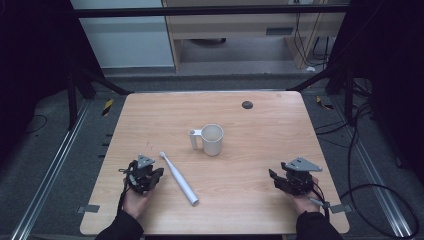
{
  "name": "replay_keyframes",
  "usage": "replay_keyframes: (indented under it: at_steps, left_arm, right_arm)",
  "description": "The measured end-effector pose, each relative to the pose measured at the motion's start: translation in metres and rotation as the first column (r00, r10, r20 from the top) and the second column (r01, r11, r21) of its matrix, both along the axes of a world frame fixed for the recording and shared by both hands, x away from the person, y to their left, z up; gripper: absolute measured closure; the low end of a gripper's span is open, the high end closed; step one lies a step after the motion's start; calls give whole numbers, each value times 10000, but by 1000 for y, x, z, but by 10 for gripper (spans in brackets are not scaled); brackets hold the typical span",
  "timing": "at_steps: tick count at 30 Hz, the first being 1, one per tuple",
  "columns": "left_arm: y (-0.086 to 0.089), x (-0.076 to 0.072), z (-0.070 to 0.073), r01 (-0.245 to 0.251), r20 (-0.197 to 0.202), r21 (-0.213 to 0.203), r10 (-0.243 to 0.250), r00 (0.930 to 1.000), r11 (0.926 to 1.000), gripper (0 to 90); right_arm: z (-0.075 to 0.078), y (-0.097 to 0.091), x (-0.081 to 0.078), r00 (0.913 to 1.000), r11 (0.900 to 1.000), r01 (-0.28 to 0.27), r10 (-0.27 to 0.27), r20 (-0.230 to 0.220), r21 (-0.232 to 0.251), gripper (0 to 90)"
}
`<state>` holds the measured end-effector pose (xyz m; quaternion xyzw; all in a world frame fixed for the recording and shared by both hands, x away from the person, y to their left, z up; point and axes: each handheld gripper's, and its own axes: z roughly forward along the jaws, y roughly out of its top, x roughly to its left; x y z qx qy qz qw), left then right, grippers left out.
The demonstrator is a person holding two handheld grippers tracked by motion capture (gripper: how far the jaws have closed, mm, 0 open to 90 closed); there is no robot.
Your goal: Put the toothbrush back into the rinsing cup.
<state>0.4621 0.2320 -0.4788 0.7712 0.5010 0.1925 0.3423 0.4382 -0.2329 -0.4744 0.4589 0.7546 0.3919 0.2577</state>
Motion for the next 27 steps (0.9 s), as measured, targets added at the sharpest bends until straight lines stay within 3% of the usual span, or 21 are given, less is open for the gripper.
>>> replay_keyframes:
  at_steps: [9, 27]
  left_arm:
    - [-15, 8, -4, 266, -117, 157, -264, 9996, 9995, 888]
    - [-25, 18, -6, 369, -62, 294, -367, 9993, 9989, 887]
  right_arm:
    - [-2, 4, 2, 9999, 9999, -94, 93, -86, -105, 448]
    - [-3, 5, 3, 9999, 9999, -74, 72, -130, -131, 443]
